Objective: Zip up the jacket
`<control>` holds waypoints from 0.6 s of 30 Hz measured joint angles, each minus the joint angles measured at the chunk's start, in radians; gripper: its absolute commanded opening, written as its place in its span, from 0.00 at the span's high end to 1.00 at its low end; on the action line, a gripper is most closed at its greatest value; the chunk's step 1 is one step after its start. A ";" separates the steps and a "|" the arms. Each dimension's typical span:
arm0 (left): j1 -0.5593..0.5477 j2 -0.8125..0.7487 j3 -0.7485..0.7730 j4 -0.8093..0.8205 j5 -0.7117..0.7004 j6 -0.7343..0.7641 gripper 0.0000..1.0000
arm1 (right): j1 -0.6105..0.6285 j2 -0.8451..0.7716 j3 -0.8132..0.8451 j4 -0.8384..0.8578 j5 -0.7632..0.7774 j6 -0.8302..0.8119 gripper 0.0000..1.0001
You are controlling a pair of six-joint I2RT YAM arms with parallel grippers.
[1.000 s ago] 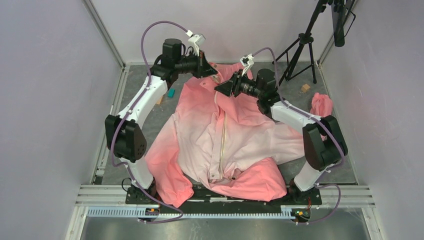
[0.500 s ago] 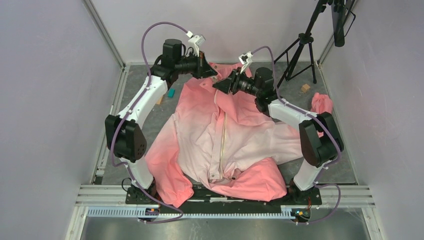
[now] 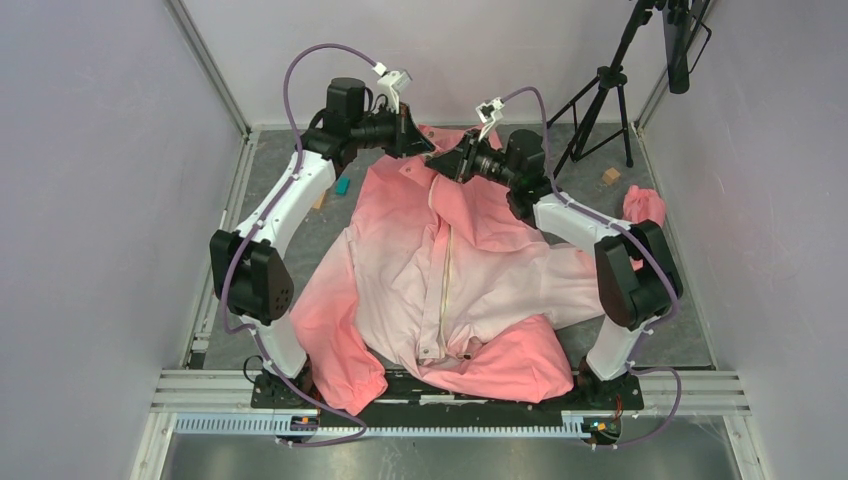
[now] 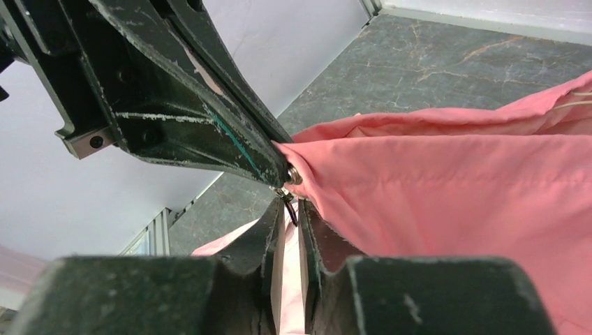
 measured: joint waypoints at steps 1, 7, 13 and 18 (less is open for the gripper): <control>0.000 0.000 0.002 -0.006 -0.005 0.000 0.98 | 0.002 0.003 0.006 -0.004 0.002 0.000 0.92; -0.001 0.000 0.022 -0.032 -0.041 0.000 0.98 | 0.010 0.015 0.031 -0.026 0.041 0.007 1.00; -0.010 0.000 0.023 -0.060 -0.120 0.001 0.98 | 0.017 0.019 0.098 -0.213 0.140 0.035 1.00; -0.017 -0.008 0.014 -0.060 -0.193 0.002 0.98 | 0.011 0.029 0.109 -0.282 0.176 0.060 1.00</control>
